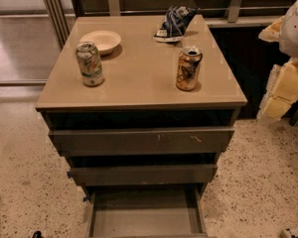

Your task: Place orange can into bottom drawer

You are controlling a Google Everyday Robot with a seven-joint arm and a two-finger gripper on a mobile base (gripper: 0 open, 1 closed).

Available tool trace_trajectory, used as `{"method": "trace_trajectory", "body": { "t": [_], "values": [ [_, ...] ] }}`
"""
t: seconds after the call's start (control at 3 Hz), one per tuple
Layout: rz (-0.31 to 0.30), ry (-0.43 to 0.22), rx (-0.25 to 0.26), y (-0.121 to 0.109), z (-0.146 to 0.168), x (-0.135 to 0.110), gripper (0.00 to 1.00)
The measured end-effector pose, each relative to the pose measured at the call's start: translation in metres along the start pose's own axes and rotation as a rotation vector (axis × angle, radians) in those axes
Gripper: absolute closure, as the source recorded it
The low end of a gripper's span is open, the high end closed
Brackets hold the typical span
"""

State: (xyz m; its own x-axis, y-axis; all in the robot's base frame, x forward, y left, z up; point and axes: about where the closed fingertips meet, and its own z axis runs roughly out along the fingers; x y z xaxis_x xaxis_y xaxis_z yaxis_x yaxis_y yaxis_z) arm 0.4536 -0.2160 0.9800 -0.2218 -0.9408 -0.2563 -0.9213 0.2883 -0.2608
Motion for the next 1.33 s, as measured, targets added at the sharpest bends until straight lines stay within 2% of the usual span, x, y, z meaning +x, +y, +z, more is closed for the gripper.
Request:
{"method": "trace_trajectory", "body": {
  "t": [0.33,0.67,1.0,1.33],
  "values": [
    [0.015,-0.071,0.025,-0.03,0.01,-0.01,0.0],
    [0.033,-0.155,0.036,-0.071,0.027,-0.026,0.0],
    [0.032,-0.239,0.036,-0.105,0.044,-0.049,0.0],
    [0.04,-0.322,0.018,-0.127,0.064,-0.071,0.0]
  ]
}}
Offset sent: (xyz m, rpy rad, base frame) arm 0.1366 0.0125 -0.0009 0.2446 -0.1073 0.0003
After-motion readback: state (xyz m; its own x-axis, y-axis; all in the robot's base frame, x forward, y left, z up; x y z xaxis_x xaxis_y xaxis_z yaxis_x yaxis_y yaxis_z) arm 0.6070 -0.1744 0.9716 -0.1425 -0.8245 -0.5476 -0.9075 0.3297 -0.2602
